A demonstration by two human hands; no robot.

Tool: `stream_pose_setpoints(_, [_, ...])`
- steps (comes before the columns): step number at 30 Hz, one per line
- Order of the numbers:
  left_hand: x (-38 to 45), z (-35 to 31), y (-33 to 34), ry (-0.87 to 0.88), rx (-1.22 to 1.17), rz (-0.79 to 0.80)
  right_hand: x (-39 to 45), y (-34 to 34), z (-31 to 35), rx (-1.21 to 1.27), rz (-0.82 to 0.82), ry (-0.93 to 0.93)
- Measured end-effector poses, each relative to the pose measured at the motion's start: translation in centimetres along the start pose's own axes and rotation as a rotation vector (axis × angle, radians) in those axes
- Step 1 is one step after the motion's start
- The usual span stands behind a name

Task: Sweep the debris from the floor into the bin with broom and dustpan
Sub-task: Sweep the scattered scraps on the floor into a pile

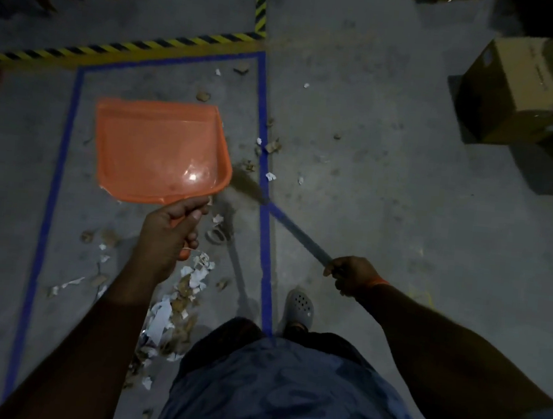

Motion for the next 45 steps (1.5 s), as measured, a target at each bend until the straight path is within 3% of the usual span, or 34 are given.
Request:
stream_pose_setpoints(8, [3.5, -1.5, 1.3, -0.008, 0.013, -0.004, 2.7, -9.7, -5.0, 0.381, -0.266, 0.273])
stream_pose_setpoints(14, [5.8, -1.9, 0.4, -0.019, 0.028, -0.025, 5.7, -10.4, -4.3, 0.302, -0.151, 0.403])
stream_pose_setpoints(22, [11.3, -3.0, -0.7, -0.068, 0.013, -0.081, 11.8, -5.9, 5.7, -0.033, 0.171, 0.16])
stream_pose_setpoints(28, [17.1, -5.3, -1.7, -0.045, -0.024, -0.05, 14.3, -8.5, 10.5, -0.136, 0.274, -0.028])
stream_pose_setpoints(33, [20.9, -8.4, -0.9, 0.017, -0.025, -0.02, 15.6, -13.8, 8.9, -0.058, 0.062, 0.043])
stream_pose_setpoints(39, [23.4, -9.9, -0.4, 0.014, -0.002, -0.014, 15.6, -21.3, 5.5, 0.186, -0.237, 0.266])
stream_pose_setpoints(45, [25.2, -9.9, -0.2, -0.031, -0.012, -0.061, 17.4, -26.4, 2.5, 0.271, -0.261, 0.425])
Point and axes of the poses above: each hand's wrist, its own x-axis towards the middle knuckle, its own y-axis out of the palm, z = x × y, the point moved 7 cm from there along x, towards the middle knuckle, and after that the axes turned 3 degrees about z, right-handed, at the moved point
